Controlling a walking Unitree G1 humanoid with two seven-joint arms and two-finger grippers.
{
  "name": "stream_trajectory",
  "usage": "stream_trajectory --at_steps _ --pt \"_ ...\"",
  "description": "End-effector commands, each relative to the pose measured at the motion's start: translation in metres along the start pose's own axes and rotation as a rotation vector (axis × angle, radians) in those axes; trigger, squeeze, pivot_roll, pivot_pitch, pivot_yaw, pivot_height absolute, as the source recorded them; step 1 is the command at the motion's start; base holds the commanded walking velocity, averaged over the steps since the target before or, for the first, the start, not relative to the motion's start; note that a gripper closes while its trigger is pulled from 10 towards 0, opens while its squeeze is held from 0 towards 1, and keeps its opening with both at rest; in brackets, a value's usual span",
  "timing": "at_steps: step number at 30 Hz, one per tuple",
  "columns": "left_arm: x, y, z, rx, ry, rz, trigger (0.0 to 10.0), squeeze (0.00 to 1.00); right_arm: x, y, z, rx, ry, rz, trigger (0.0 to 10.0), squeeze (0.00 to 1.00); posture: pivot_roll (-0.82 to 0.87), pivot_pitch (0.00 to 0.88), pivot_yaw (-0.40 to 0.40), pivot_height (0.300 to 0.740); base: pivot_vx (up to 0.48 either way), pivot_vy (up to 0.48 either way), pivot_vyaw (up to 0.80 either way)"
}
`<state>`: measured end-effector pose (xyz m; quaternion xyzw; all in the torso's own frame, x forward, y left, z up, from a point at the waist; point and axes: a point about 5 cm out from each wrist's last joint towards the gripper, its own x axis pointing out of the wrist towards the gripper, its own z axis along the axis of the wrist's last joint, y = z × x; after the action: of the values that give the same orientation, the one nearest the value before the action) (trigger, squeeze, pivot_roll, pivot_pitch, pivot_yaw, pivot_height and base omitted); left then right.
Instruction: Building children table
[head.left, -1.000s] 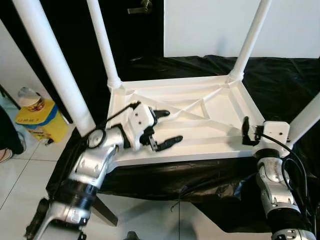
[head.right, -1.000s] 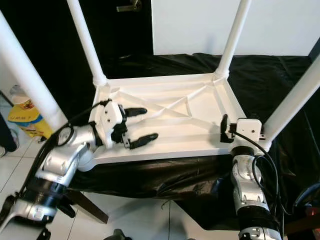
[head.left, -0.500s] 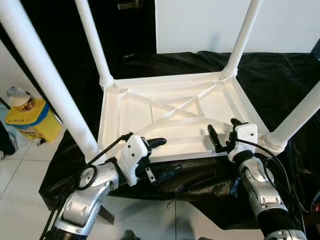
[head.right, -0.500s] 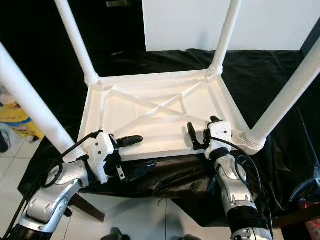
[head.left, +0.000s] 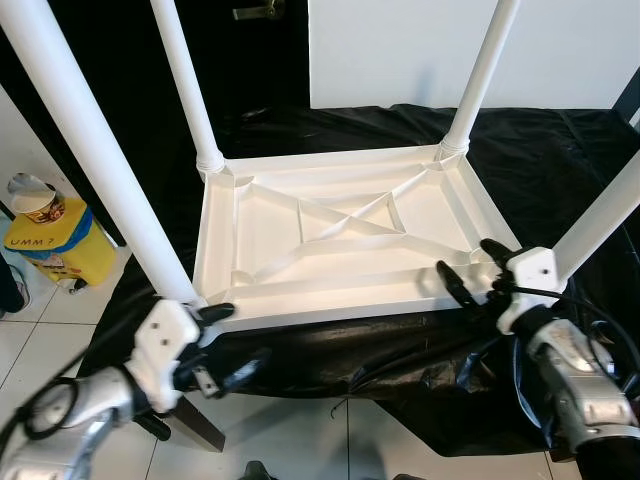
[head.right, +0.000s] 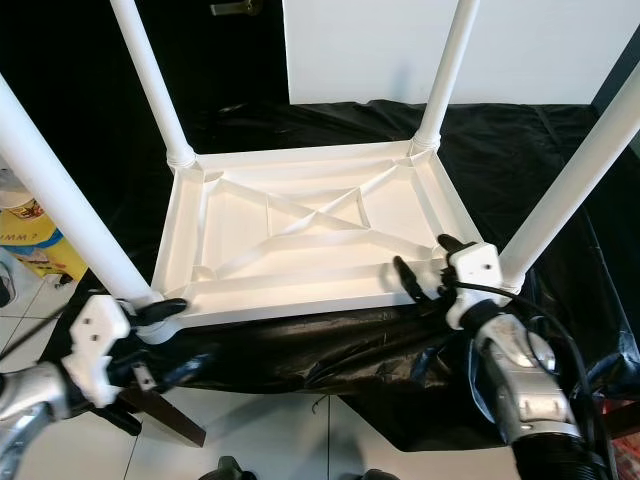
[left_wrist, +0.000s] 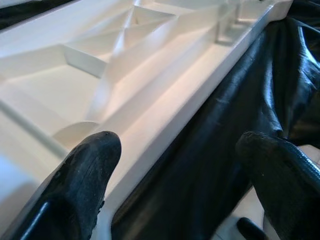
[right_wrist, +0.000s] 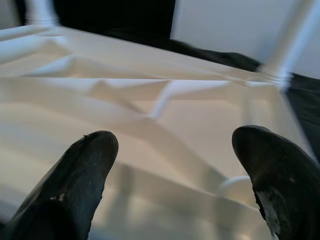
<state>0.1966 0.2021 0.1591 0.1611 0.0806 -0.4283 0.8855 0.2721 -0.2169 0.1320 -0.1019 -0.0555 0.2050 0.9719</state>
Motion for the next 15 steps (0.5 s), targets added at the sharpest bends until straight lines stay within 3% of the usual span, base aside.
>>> stream_trajectory --at_steps 1,2,5,7,10,12,13,14,15 --pt "-0.015 0.001 -0.003 -0.042 0.033 -0.073 10.0 0.0 -0.007 0.001 -0.002 0.002 0.042 0.063 10.0 0.0 0.01 0.044 -0.005 0.74 0.0 0.0 0.0" --pt "-0.015 0.001 -0.003 -0.042 0.033 -0.073 10.0 0.0 -0.007 0.001 -0.002 0.002 0.042 0.063 10.0 0.0 0.01 0.044 -0.005 0.74 0.0 0.0 0.0" --pt "-0.046 0.019 -0.017 -0.139 0.094 -0.025 10.0 0.0 -0.017 0.002 -0.001 -0.01 0.086 0.133 10.0 0.0 0.01 0.048 -0.007 0.74 0.0 0.0 0.0" --pt "-0.046 0.019 -0.017 -0.139 0.094 -0.025 10.0 0.0 -0.017 0.002 -0.001 -0.01 0.086 0.133 10.0 0.0 0.01 0.048 -0.007 0.74 0.0 0.0 0.0" --pt "-0.061 0.034 -0.025 -0.152 0.129 0.028 10.0 0.0 -0.021 0.002 -0.001 -0.03 0.106 0.146 10.0 0.0 0.01 0.049 -0.008 0.74 0.0 0.0 0.0" --pt "-0.061 0.034 -0.025 -0.152 0.129 0.028 10.0 0.0 -0.021 0.002 -0.001 -0.03 0.106 0.146 10.0 0.0 0.01 0.049 -0.008 0.74 0.0 0.0 0.0" --pt "-0.068 0.045 -0.029 -0.168 0.134 0.07 10.0 0.0 -0.022 0.001 -0.001 -0.042 0.116 0.144 10.0 0.0 0.0 0.048 -0.003 0.74 0.0 0.0 0.0" --pt "-0.068 0.045 -0.029 -0.168 0.134 0.07 10.0 0.0 -0.022 0.001 -0.001 -0.042 0.116 0.144 10.0 0.0 0.0 0.048 -0.003 0.74 0.0 0.0 0.0" --pt "-0.074 0.063 -0.039 -0.177 0.16 0.152 10.0 0.0 -0.023 -0.001 0.0 -0.051 0.129 0.146 10.0 0.0 -0.01 0.043 0.003 0.74 0.0 0.0 0.0"
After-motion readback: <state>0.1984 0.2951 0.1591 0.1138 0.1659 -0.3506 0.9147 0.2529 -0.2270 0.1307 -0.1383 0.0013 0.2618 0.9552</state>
